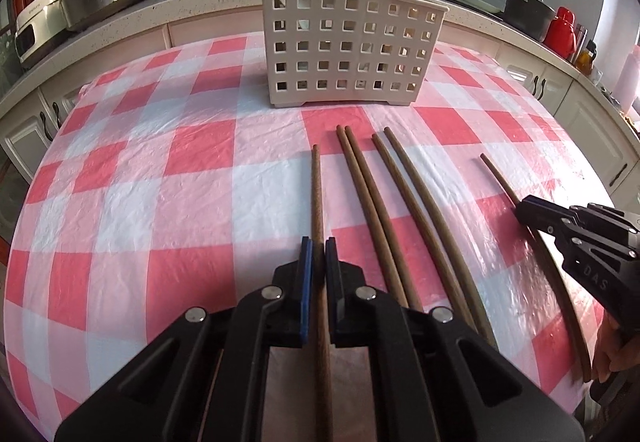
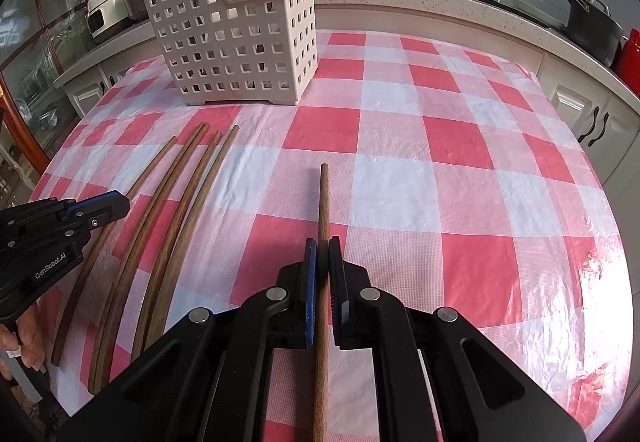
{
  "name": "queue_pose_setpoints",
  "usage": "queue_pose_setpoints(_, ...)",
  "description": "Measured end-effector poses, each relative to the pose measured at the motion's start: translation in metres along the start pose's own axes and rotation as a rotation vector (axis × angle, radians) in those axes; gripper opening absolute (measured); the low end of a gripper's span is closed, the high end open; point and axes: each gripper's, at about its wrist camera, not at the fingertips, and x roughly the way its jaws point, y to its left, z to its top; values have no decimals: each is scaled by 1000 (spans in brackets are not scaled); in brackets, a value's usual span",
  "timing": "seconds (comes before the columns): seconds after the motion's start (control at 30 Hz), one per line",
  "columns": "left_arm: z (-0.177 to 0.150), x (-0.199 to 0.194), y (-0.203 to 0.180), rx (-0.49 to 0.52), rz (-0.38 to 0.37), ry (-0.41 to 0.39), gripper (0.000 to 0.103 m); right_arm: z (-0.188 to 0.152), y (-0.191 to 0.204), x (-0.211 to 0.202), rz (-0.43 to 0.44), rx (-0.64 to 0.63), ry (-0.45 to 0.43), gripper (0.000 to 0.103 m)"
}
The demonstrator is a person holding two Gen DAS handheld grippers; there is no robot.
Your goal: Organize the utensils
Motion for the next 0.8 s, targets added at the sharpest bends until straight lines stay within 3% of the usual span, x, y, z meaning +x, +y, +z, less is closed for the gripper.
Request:
queue_pose_setpoints(0.3, 1, 3, -15, 71, 49, 2, 16, 1, 4, 2, -24, -32, -5, 7)
queue_pose_setpoints(0.43, 4, 4, -14, 76, 43, 8, 14, 6, 6, 5, -31, -57, 3, 7)
queue_pose_setpoints(0.53, 5, 5, -14, 85, 56, 7, 6, 6, 6, 5, -30, -65, -1, 7)
queue_pose_setpoints(0.8, 5, -4, 6, -27, -34, -18, 6, 2, -7, 0, 45, 23, -13, 7)
